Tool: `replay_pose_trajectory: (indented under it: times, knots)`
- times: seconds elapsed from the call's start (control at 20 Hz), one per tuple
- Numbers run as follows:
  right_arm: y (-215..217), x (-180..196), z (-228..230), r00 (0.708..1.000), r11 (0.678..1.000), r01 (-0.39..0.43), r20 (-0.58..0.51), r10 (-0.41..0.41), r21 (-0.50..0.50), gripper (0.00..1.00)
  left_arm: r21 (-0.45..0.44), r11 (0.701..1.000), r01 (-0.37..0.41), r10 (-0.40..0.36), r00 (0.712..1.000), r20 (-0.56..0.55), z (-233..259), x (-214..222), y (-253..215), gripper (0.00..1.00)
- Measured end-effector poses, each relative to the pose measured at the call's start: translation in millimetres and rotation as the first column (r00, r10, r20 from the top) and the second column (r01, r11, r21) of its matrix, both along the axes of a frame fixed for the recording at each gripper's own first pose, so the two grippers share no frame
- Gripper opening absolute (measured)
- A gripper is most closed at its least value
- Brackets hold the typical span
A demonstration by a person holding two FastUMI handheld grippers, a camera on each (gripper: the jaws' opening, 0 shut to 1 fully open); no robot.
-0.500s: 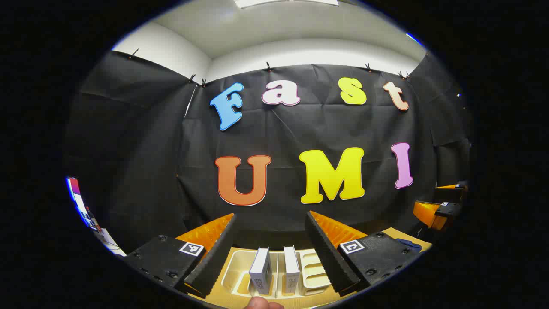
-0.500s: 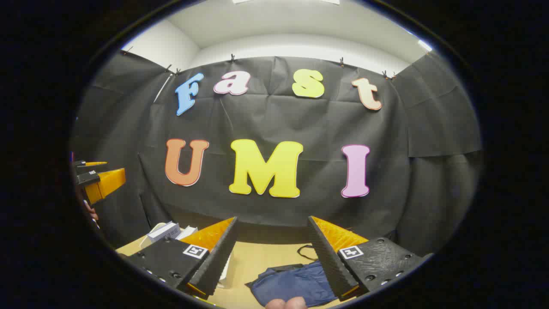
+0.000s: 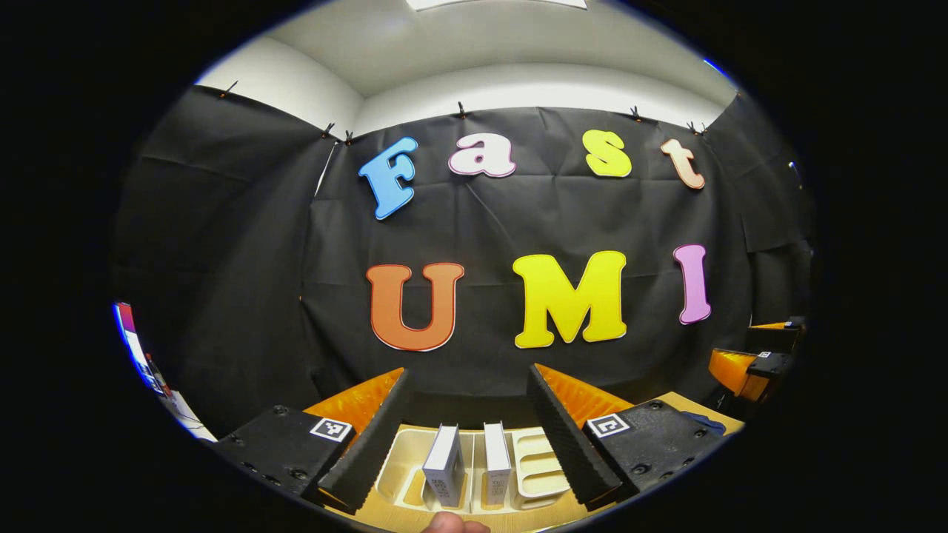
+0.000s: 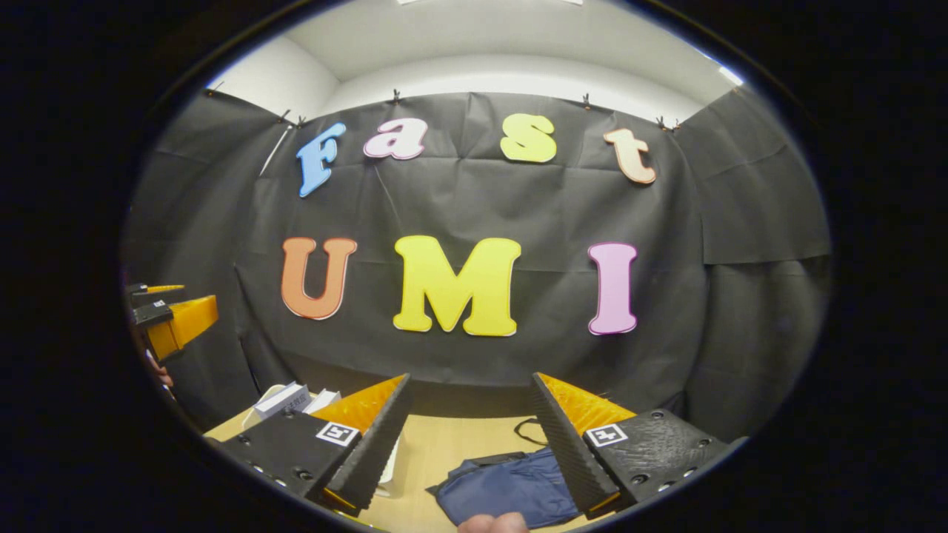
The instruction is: Open the schoolbag, grab two books from the bookshelf and put them into the schoolbag.
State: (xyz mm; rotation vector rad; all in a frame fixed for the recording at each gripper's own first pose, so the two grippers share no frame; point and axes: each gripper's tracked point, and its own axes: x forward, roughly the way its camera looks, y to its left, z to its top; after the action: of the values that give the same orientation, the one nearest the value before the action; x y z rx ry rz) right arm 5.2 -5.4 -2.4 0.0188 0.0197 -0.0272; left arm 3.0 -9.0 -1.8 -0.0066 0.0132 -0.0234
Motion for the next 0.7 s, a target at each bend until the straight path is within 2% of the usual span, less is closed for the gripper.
replay_pose_trajectory:
  times: [0.1, 0.4, 0.45, 0.5, 0.7]
  knots:
    - [-2.9, 1.3, -0.1, 1.000, 1.000, 0.010, -0.006, -0.010, -0.003, 0.95, 0.007, 1.000, 0.018, -0.018, 1.000, -0.015, -3.5, 4.9, -6.3, 0.99]
    - [-6.2, 0.6, -7.4, 0.999, 1.000, 0.021, -0.031, -0.022, -0.014, 0.95, -0.010, 0.999, 0.034, -0.034, 0.999, -0.015, -6.4, 10.0, -8.6, 0.99]
    - [-6.0, 1.7, -9.8, 0.999, 1.000, 0.021, -0.037, -0.021, -0.015, 0.95, -0.010, 0.999, 0.031, -0.032, 0.999, -0.011, -5.1, 9.7, -7.5, 0.94]
    - [-5.3, 3.0, -11.1, 0.999, 1.000, 0.020, -0.045, -0.021, -0.020, 0.95, -0.011, 1.000, 0.028, -0.028, 1.000, -0.008, -4.2, 9.7, -6.4, 0.99]
    - [-1.8, 4.5, -21.2, 0.997, 0.999, 0.004, -0.078, -0.007, -0.036, 0.95, -0.015, 1.000, 0.017, -0.017, 1.000, 0.001, -2.9, 10.5, -3.2, 0.99]
